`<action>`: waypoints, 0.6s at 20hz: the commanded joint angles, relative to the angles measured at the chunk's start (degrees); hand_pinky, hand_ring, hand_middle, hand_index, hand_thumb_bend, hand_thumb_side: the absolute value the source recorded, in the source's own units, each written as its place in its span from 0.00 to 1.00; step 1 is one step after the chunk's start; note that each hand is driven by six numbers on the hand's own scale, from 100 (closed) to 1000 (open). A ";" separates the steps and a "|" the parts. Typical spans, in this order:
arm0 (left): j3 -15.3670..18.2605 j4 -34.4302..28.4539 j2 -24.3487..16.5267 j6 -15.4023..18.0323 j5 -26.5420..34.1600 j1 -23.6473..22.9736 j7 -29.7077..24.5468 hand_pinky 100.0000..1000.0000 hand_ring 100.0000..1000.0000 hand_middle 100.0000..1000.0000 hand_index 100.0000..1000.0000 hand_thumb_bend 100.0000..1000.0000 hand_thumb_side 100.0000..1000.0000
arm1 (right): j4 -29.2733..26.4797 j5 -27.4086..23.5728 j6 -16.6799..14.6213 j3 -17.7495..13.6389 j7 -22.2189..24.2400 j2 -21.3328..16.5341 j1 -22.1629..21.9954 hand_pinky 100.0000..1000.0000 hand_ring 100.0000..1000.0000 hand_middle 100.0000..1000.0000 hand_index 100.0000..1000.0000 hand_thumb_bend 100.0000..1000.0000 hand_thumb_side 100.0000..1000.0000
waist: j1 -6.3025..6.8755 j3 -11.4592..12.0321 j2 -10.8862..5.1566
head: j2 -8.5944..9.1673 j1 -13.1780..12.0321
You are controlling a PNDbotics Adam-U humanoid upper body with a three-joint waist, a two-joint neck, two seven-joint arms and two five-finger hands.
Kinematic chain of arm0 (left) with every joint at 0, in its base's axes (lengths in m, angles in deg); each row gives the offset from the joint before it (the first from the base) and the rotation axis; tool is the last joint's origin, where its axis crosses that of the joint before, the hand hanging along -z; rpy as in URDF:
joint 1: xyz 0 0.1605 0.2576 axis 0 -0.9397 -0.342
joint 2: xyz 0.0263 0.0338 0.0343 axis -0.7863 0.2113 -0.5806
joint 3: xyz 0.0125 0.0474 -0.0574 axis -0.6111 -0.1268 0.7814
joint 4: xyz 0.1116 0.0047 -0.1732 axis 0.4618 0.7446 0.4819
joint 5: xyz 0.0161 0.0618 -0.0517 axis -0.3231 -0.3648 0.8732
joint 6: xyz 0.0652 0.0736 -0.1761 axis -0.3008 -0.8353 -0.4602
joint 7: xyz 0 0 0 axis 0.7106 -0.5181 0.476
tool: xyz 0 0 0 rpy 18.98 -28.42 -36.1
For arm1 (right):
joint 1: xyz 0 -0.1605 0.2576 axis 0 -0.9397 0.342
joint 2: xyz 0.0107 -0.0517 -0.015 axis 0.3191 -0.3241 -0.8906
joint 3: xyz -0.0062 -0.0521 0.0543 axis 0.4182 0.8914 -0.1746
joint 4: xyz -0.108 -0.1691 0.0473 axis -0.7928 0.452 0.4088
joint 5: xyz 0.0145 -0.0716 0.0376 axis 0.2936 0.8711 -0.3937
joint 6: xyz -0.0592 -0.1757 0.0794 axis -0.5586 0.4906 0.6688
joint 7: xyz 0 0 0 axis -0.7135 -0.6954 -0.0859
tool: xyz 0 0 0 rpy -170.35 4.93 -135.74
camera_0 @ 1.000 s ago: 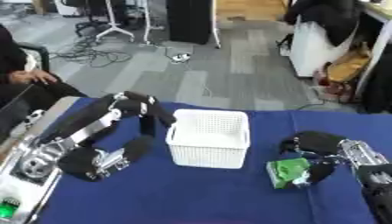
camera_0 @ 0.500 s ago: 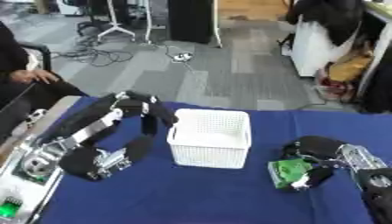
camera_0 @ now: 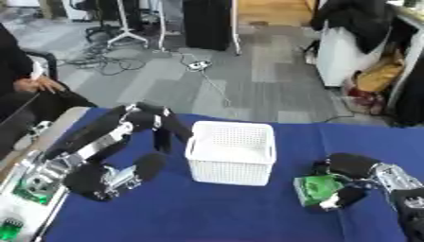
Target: Pick up objects on the table and place them in the box.
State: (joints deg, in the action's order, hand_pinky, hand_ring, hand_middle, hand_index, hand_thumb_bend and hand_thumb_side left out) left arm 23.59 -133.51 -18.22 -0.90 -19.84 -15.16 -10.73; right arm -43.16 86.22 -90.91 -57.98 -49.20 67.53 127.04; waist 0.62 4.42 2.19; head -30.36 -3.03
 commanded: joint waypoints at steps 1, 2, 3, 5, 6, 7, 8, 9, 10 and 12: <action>0.18 -0.93 -0.60 0.15 0.20 0.94 -0.17 0.30 0.41 0.53 0.75 0.03 1.00 | 0.59 1.38 0.60 0.11 -0.68 -1.82 0.71 0.80 0.70 0.75 0.81 0.65 0.95 | 0.15 0.05 -0.49 | 0.66 -0.42; 0.18 -0.94 -0.60 0.15 0.20 0.94 -0.16 0.30 0.41 0.53 0.75 0.03 1.00 | 0.64 1.61 0.76 0.10 -1.05 -1.80 0.68 0.75 0.67 0.73 0.81 0.66 0.95 | 0.15 0.05 -0.49 | 0.66 -0.43; 0.18 -0.94 -0.61 0.15 0.20 0.94 -0.16 0.30 0.41 0.53 0.75 0.03 1.00 | 0.76 1.77 0.81 0.09 -1.38 -1.78 0.64 0.66 0.61 0.71 0.80 0.65 0.91 | 0.15 0.06 -0.49 | 0.64 -0.46; 0.18 -0.96 -0.61 0.14 0.21 0.95 -0.17 0.30 0.41 0.53 0.75 0.03 1.00 | 0.96 2.16 0.78 0.17 -2.06 -1.79 0.60 0.45 0.52 0.66 0.79 0.64 0.87 | 0.13 0.08 -0.49 | 0.60 -0.51; 0.18 -0.98 -0.61 0.14 0.21 0.96 -0.17 0.30 0.41 0.53 0.75 0.03 1.00 | 1.07 2.29 0.74 0.19 -2.41 -1.79 0.55 0.43 0.52 0.65 0.79 0.64 0.86 | 0.13 0.10 -0.50 | 0.58 -0.54; 0.18 -0.99 -0.61 0.14 0.20 0.96 -0.17 0.30 0.41 0.53 0.75 0.03 1.00 | 1.17 2.39 0.73 0.19 -2.78 -1.80 0.51 0.35 0.49 0.63 0.79 0.63 0.84 | 0.12 0.11 -0.50 | 0.55 -0.59; 0.18 -1.00 -0.61 0.13 0.20 0.97 -0.17 0.30 0.41 0.53 0.75 0.03 1.00 | 1.26 2.43 0.71 0.20 -3.21 -1.80 0.46 0.22 0.45 0.59 0.77 0.61 0.80 | 0.12 0.12 -0.50 | 0.52 -0.65; 0.18 -1.01 -0.61 0.13 0.20 0.98 -0.17 0.30 0.41 0.53 0.75 0.03 1.00 | 1.28 2.37 0.74 0.17 -3.77 -1.80 0.41 0.08 0.39 0.54 0.73 0.60 0.79 | 0.12 0.12 -0.51 | 0.48 -0.72; 0.17 -1.02 -0.61 0.13 0.20 0.98 -0.17 0.30 0.41 0.53 0.75 0.03 1.00 | 1.17 2.17 0.86 0.09 -4.66 -1.79 0.36 0.03 0.37 0.52 0.72 0.60 0.78 | 0.12 0.12 -0.51 | 0.46 -0.80; 0.17 -1.03 -0.62 0.13 0.21 0.97 -0.17 0.30 0.41 0.53 0.75 0.02 1.00 | 0.85 1.48 1.15 -0.09 -7.22 -1.76 0.22 0.00 0.28 0.44 0.65 0.59 0.76 | 0.12 0.10 -0.51 | 0.41 -0.90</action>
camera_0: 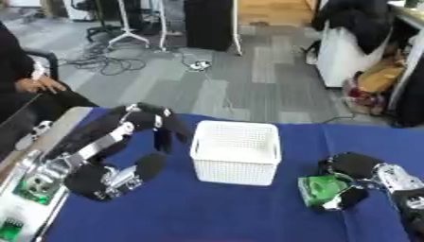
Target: Pick up objects on the table and place them in the box.
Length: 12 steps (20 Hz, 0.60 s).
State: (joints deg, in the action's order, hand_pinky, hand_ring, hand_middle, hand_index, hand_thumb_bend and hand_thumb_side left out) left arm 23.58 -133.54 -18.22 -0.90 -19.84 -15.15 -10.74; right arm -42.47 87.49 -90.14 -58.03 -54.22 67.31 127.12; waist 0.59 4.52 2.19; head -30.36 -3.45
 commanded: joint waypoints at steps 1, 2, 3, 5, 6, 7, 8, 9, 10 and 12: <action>0.17 -1.01 -0.62 0.13 0.21 0.95 -0.17 0.30 0.41 0.53 0.75 0.03 1.00 | 0.08 -0.17 0.45 -0.09 -3.58 -1.54 0.07 0.00 0.19 0.33 0.54 0.59 0.77 | 0.16 -0.01 -0.50 | 0.40 -0.50; 0.17 -1.01 -0.63 0.13 0.21 0.94 -0.17 0.30 0.41 0.53 0.75 0.03 1.00 | -0.02 -0.69 0.45 -0.15 -5.23 -1.52 0.02 0.00 0.16 0.28 0.49 0.59 0.78 | 0.15 -0.02 -0.51 | 0.38 -0.52; 0.17 -1.01 -0.64 0.13 0.21 0.93 -0.18 0.30 0.41 0.53 0.75 0.02 1.00 | -0.01 -1.13 0.42 -0.15 -6.78 -1.53 -0.03 0.00 0.08 0.18 0.37 0.60 0.80 | 0.16 -0.03 -0.51 | 0.36 -0.55; 0.17 -1.02 -0.66 0.14 0.23 0.92 -0.18 0.30 0.41 0.53 0.75 0.02 1.00 | 0.19 -2.04 0.14 -0.09 -9.71 -1.57 -0.16 0.00 0.01 0.08 0.27 0.59 0.82 | 0.16 -0.05 -0.51 | 0.33 -0.59; 0.17 -1.03 -0.67 0.14 0.23 0.92 -0.18 0.30 0.41 0.53 0.75 0.02 1.00 | 0.31 -2.55 0.00 -0.11 -11.05 -1.58 -0.18 0.00 0.00 0.04 0.25 0.59 0.82 | 0.16 -0.06 -0.52 | 0.33 -0.61; 0.17 -1.03 -0.67 0.14 0.24 0.92 -0.19 0.30 0.41 0.53 0.75 0.02 1.00 | 0.46 -2.91 -0.06 -0.05 -12.16 -1.64 -0.23 0.00 0.00 0.01 0.24 0.61 0.82 | 0.16 -0.07 -0.52 | 0.32 -0.63; 0.17 -1.04 -0.68 0.14 0.24 0.92 -0.19 0.30 0.41 0.53 0.75 0.02 1.00 | 0.64 -3.11 -0.06 0.05 -13.00 -1.70 -0.27 0.00 0.00 0.00 0.24 0.61 0.81 | 0.16 -0.07 -0.52 | 0.31 -0.64; 0.17 -1.04 -0.68 0.14 0.24 0.91 -0.19 0.30 0.41 0.53 0.75 0.02 1.00 | 0.85 -3.22 -0.05 0.16 -13.63 -1.76 -0.29 0.00 0.00 0.00 0.24 0.61 0.82 | 0.15 -0.07 -0.53 | 0.30 -0.64; 0.17 -1.04 -0.69 0.14 0.24 0.91 -0.20 0.30 0.41 0.53 0.75 0.02 1.00 | 1.05 -3.40 -0.11 0.17 -14.18 -1.80 -0.34 0.00 0.00 0.00 0.24 0.61 0.82 | 0.15 -0.06 -0.53 | 0.30 -0.66; 0.17 -1.05 -0.69 0.14 0.23 0.90 -0.21 0.30 0.41 0.53 0.75 0.02 1.00 | 1.31 -3.89 -0.24 0.10 -15.03 -1.89 -0.42 0.00 0.00 0.00 0.24 0.61 0.83 | 0.14 -0.05 -0.54 | 0.28 -0.74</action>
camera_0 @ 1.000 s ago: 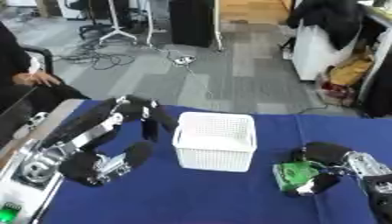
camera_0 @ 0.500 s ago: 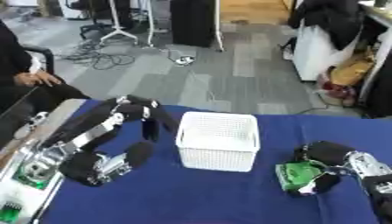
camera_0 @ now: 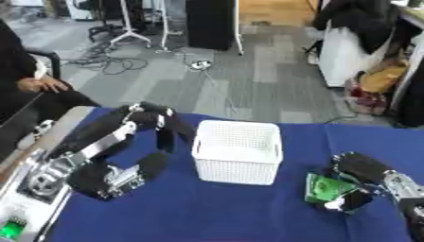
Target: Pick up objects on the table and place them in the box.
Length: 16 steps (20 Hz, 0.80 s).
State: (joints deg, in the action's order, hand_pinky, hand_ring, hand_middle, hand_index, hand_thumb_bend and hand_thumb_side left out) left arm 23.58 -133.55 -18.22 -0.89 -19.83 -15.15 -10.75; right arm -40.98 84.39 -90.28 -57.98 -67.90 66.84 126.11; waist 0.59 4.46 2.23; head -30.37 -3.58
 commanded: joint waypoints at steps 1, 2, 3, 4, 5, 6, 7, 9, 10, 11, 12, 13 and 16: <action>0.17 -1.03 -0.70 0.13 0.23 0.87 -0.19 0.30 0.41 0.53 0.75 0.02 1.00 | -0.09 -1.24 -0.19 -0.06 -1.69 -1.49 0.57 0.00 0.00 0.00 0.24 0.61 0.82 | 0.13 0.01 -0.59 | 0.26 -0.66; 0.16 -1.03 -0.72 0.13 0.24 0.86 -0.20 0.30 0.41 0.53 0.75 0.02 1.00 | 0.00 -1.78 -0.27 -0.18 -1.90 -1.58 0.58 0.00 0.00 0.00 0.25 0.62 0.82 | 0.13 0.00 -0.60 | 0.25 -0.70; 0.16 -1.02 -0.72 0.12 0.25 0.84 -0.21 0.30 0.41 0.53 0.75 0.02 1.00 | 0.06 -2.41 -0.35 -0.30 -1.98 -1.66 0.62 0.00 0.00 0.00 0.25 0.62 0.81 | 0.13 -0.01 -0.61 | 0.22 -0.73; 0.16 -1.01 -0.73 0.12 0.25 0.82 -0.22 0.30 0.41 0.53 0.75 0.02 1.00 | 0.10 -3.14 -0.43 -0.44 -1.98 -1.76 0.67 0.00 0.00 0.00 0.25 0.63 0.81 | 0.13 -0.02 -0.64 | 0.20 -0.75; 0.15 -1.01 -0.74 0.12 0.25 0.80 -0.22 0.31 0.41 0.53 0.75 0.02 1.00 | 0.13 -4.02 -0.54 -0.58 -1.83 -1.87 0.73 0.00 0.00 0.00 0.25 0.63 0.80 | 0.12 -0.03 -0.67 | 0.19 -0.76; 0.15 -1.01 -0.75 0.12 0.26 0.79 -0.23 0.31 0.41 0.53 0.75 0.02 1.00 | 0.10 -5.03 -0.73 -0.69 -1.56 -1.99 0.79 0.00 0.00 0.00 0.25 0.63 0.80 | 0.12 -0.04 -0.70 | 0.16 -0.80; 0.14 -1.00 -0.77 0.13 0.27 0.78 -0.24 0.31 0.41 0.53 0.75 0.02 1.00 | 0.03 -6.05 -0.94 -0.73 -1.18 -2.10 0.83 0.00 0.00 0.00 0.26 0.63 0.80 | 0.11 -0.04 -0.72 | 0.14 -0.83; 0.12 -0.99 -0.80 0.13 0.28 0.75 -0.26 0.31 0.41 0.53 0.75 0.02 1.00 | -0.20 -8.24 -1.48 -0.75 -0.14 -2.37 0.95 0.00 0.00 0.00 0.26 0.63 0.79 | 0.09 -0.06 -0.77 | 0.08 -0.95; 0.11 -0.98 -0.82 0.13 0.29 0.72 -0.27 0.31 0.41 0.53 0.75 0.02 1.00 | -0.36 -9.32 -1.71 -0.74 0.53 -2.55 1.05 0.00 0.00 0.00 0.26 0.63 0.79 | 0.08 -0.08 -0.80 | 0.03 -1.03; 0.09 -0.97 -0.85 0.13 0.30 0.69 -0.29 0.31 0.41 0.53 0.75 0.02 1.00 | -0.50 -10.49 -1.94 -0.77 1.27 -2.74 1.18 0.00 0.00 0.00 0.26 0.63 0.78 | 0.07 -0.10 -0.83 | 0.02 -1.08; 0.07 -0.95 -0.87 0.14 0.31 0.65 -0.31 0.31 0.41 0.53 0.75 0.02 1.00 | -0.67 -11.82 -2.15 -0.82 2.11 -2.90 1.32 0.00 0.00 0.00 0.27 0.63 0.77 | 0.06 -0.12 -0.86 | 0.04 -1.12; 0.05 -0.95 -0.89 0.14 0.33 0.63 -0.33 0.31 0.41 0.53 0.75 0.02 1.00 | -0.86 -13.08 -2.31 -0.83 2.96 -3.02 1.44 0.00 0.00 0.00 0.27 0.63 0.77 | 0.05 -0.13 -0.87 | 0.05 -1.14; 0.02 -0.92 -0.94 0.15 0.36 0.55 -0.39 0.31 0.41 0.53 0.75 0.02 1.00 | -1.79 -16.99 -2.70 -0.86 5.56 -3.34 2.07 0.00 0.00 0.00 0.27 0.63 0.76 | 0.03 -0.15 -0.96 | -0.03 -1.27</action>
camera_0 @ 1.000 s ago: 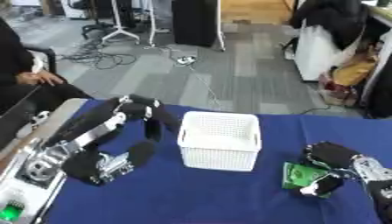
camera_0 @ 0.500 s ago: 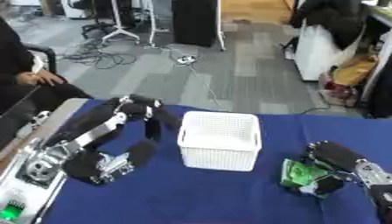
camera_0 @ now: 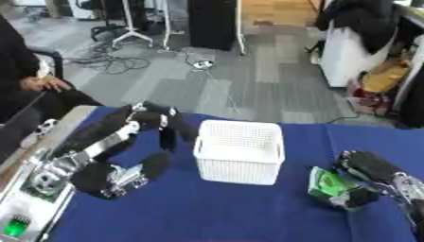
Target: Pick up objects on the table and place them in the box.
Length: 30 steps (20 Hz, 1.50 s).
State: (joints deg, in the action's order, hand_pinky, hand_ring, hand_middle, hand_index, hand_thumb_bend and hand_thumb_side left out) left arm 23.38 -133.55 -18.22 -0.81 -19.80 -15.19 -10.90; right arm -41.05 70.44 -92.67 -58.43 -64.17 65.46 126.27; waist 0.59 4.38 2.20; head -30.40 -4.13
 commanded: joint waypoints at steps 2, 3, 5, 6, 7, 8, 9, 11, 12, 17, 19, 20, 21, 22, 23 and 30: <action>0.22 -0.90 -0.96 0.06 0.34 0.57 -0.29 0.31 0.41 0.53 0.75 0.02 1.00 | -2.50 -5.60 -0.65 -0.41 3.44 -2.13 2.46 0.00 0.00 0.00 0.27 0.62 0.75 | 0.01 -0.09 -0.99 | -0.02 -0.79; 0.22 -0.89 -0.97 0.07 0.34 0.55 -0.31 0.31 0.41 0.53 0.75 0.02 1.00 | -2.88 -6.85 -0.86 -0.37 4.14 -2.20 2.71 0.00 0.00 0.00 0.27 0.62 0.75 | -0.01 -0.10 -1.02 | -0.03 -0.82; 0.20 -0.86 -1.00 0.06 0.33 0.51 -0.34 0.31 0.41 0.53 0.75 0.02 1.00 | -3.79 -9.32 -1.45 -0.25 5.14 -2.30 3.38 0.00 0.00 0.00 0.27 0.62 0.75 | -0.05 -0.13 -1.10 | -0.08 -0.93; 0.19 -0.85 -1.02 0.07 0.33 0.50 -0.36 0.31 0.41 0.53 0.75 0.02 1.00 | -4.21 -10.38 -1.70 -0.18 5.52 -2.33 3.67 0.00 0.00 0.00 0.27 0.62 0.75 | -0.07 -0.14 -1.13 | -0.11 -1.01; 0.19 -0.84 -1.02 0.08 0.33 0.50 -0.37 0.31 0.41 0.53 0.75 0.02 1.00 | -4.55 -11.41 -1.88 -0.14 5.90 -2.32 3.93 0.00 0.00 0.00 0.27 0.62 0.75 | -0.08 -0.14 -1.15 | -0.14 -1.06; 0.18 -0.83 -1.02 0.08 0.34 0.49 -0.38 0.31 0.41 0.53 0.75 0.02 1.00 | -4.88 -12.41 -2.04 -0.11 6.25 -2.29 4.25 0.00 0.00 0.00 0.26 0.62 0.75 | -0.08 -0.14 -1.18 | -0.15 -1.11; 0.19 -0.81 -1.03 0.08 0.34 0.49 -0.39 0.31 0.41 0.53 0.75 0.02 1.00 | -5.16 -13.36 -2.13 -0.05 6.66 -2.27 4.53 0.00 0.00 0.00 0.27 0.62 0.75 | -0.09 -0.15 -1.19 | -0.15 -1.15; 0.17 -0.80 -1.03 0.09 0.34 0.47 -0.41 0.31 0.41 0.53 0.75 0.02 1.00 | -5.67 -14.93 -2.11 -0.01 7.48 -2.17 5.05 0.00 0.00 0.00 0.26 0.62 0.74 | -0.10 -0.16 -1.21 | -0.17 -1.15; 0.15 -0.79 -1.03 0.09 0.34 0.45 -0.43 0.31 0.41 0.53 0.75 0.02 1.00 | -5.95 -15.90 -2.09 -0.07 7.78 -1.99 5.50 0.00 0.00 0.00 0.27 0.62 0.74 | -0.11 -0.17 -1.22 | -0.16 -1.11; 0.01 -0.76 -0.86 0.10 0.24 0.67 -0.62 0.31 0.41 0.53 0.75 0.02 1.00 | -6.99 -19.71 -2.36 0.45 9.50 -0.65 7.54 0.00 0.00 0.00 0.26 0.61 0.74 | -0.11 0.02 -1.20 | 0.16 -0.68; -0.10 -0.79 -0.61 0.14 0.18 0.94 -0.73 0.31 0.41 0.53 0.75 0.02 1.00 | -7.28 -20.23 -2.34 0.59 9.83 0.05 8.14 0.00 0.00 0.00 0.26 0.60 0.75 | -0.12 0.25 -1.11 | 0.37 -0.15; -0.14 -0.81 -0.47 0.15 0.15 1.08 -0.79 0.31 0.41 0.53 0.75 0.02 1.00 | -7.38 -20.35 -2.24 0.58 9.82 0.37 8.38 0.00 0.00 0.00 0.27 0.60 0.75 | -0.12 0.39 -1.05 | 0.48 0.13; -0.18 -0.84 -0.27 0.16 0.12 1.27 -0.84 0.31 0.41 0.53 0.75 0.02 1.00 | -7.51 -20.49 -2.15 0.52 9.60 0.76 8.65 0.00 0.00 0.00 0.27 0.60 0.75 | -0.14 0.59 -0.95 | 0.62 0.47; -0.21 -0.86 -0.09 0.17 0.09 1.43 -0.89 0.31 0.41 0.53 0.75 0.02 1.00 | -7.64 -20.60 -2.09 0.49 9.30 1.09 8.88 0.00 0.00 0.00 0.27 0.60 0.74 | -0.16 0.78 -0.87 | 0.76 0.76; -0.24 -0.88 0.13 0.17 0.08 1.60 -0.94 0.31 0.41 0.53 0.75 0.02 1.00 | -7.76 -20.62 -2.03 0.52 8.92 1.46 9.23 0.00 0.00 0.00 0.27 0.60 0.74 | -0.18 1.01 -0.77 | 0.93 1.02; -0.52 -1.10 1.53 0.29 -0.41 2.86 -1.46 0.31 0.41 0.53 0.75 0.02 1.00 | -7.90 -19.34 -1.80 0.91 5.90 3.32 11.35 0.00 0.00 0.00 0.26 0.59 0.74 | -0.36 2.46 -0.21 | 1.82 2.18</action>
State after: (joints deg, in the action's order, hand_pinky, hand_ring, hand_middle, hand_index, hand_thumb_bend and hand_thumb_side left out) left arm 22.71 -133.59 -16.37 -0.60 -19.95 -13.38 -12.14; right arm -47.79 50.85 -94.50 -57.62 -57.58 69.23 135.84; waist 0.17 6.88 2.64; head -29.37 -2.68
